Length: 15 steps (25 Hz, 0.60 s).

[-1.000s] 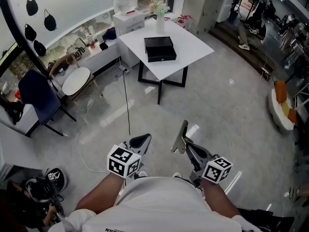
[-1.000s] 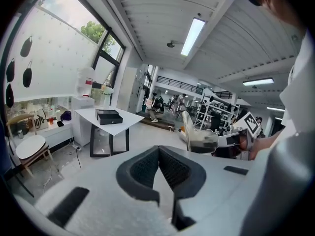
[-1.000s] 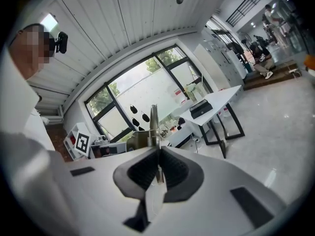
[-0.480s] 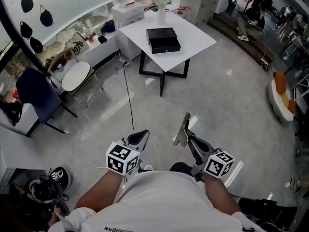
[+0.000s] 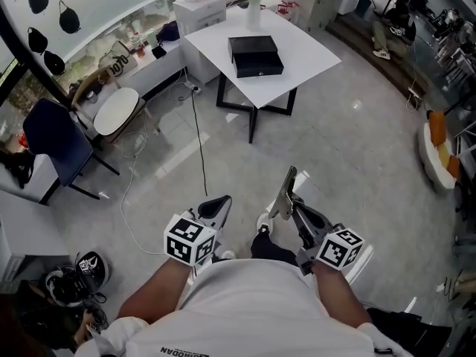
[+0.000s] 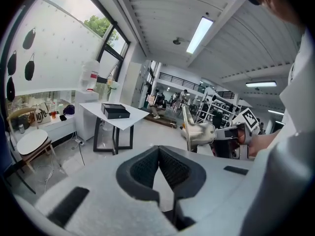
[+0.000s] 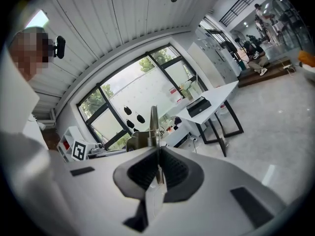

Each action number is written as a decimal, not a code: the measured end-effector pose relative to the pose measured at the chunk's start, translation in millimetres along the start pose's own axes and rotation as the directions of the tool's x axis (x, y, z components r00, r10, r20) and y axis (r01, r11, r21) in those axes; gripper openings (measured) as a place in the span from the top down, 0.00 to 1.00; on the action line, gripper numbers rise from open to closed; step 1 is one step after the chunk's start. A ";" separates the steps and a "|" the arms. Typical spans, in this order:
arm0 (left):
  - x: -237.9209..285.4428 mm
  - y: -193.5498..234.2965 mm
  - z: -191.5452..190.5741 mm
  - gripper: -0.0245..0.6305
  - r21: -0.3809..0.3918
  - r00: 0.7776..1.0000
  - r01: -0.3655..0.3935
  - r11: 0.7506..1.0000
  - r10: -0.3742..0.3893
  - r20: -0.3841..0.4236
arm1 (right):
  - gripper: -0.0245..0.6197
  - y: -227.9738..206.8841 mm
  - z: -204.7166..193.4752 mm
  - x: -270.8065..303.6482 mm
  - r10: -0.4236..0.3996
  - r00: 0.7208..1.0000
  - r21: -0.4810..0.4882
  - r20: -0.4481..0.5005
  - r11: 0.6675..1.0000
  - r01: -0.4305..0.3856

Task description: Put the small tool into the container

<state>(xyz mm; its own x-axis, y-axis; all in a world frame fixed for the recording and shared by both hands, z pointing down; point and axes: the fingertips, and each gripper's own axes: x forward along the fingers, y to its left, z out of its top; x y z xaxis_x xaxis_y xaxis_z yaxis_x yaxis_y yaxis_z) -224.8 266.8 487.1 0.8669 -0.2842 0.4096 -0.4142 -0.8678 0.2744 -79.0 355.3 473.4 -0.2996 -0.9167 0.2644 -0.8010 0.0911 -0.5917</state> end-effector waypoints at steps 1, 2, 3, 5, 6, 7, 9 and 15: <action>6.8 2.6 2.1 0.95 -0.003 1.000 -0.006 1.000 0.006 -0.005 | 0.94 -8.0 4.5 4.6 0.001 1.000 0.009 -0.003 1.000 -0.001; 13.9 5.6 4.7 0.95 -0.007 1.000 -0.014 1.000 0.014 -0.010 | 0.94 -16.4 9.5 9.7 0.003 1.000 0.020 -0.007 1.000 -0.003; 21.1 8.9 8.2 0.95 -0.010 1.000 -0.022 1.000 0.022 -0.013 | 0.94 -24.7 15.6 15.2 0.006 1.000 0.031 -0.011 1.000 -0.005; 36.3 15.7 20.0 0.95 -0.013 0.999 -0.039 0.999 0.039 -0.011 | 0.94 -39.0 32.5 27.0 0.021 1.000 0.047 -0.012 0.999 -0.020; 45.2 19.4 28.6 0.95 -0.012 0.999 -0.047 0.999 0.047 -0.005 | 0.94 -45.7 43.7 33.0 0.032 0.999 0.048 -0.010 0.998 -0.032; 55.1 23.5 38.3 0.95 -0.011 0.998 -0.056 0.998 0.056 0.003 | 0.94 -52.6 55.8 39.1 0.044 0.999 0.044 -0.008 0.998 -0.043; 74.6 31.8 58.1 0.95 -0.013 0.997 -0.074 0.997 0.074 0.022 | 0.94 -66.7 78.7 51.6 0.064 0.998 0.031 -0.006 0.997 -0.064; 119.0 42.8 98.9 0.95 -0.006 0.991 -0.118 0.993 0.118 0.054 | 0.94 -99.3 130.7 78.3 0.120 0.993 0.004 -0.007 0.993 -0.120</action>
<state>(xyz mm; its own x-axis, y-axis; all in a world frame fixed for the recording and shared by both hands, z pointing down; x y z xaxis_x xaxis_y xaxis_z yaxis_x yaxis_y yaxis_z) -111.9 155.6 461.6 0.8256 -0.4066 0.3911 -0.5153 -0.8258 0.2292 44.8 223.6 453.3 -0.3973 -0.8963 0.1968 -0.7570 0.1989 -0.6224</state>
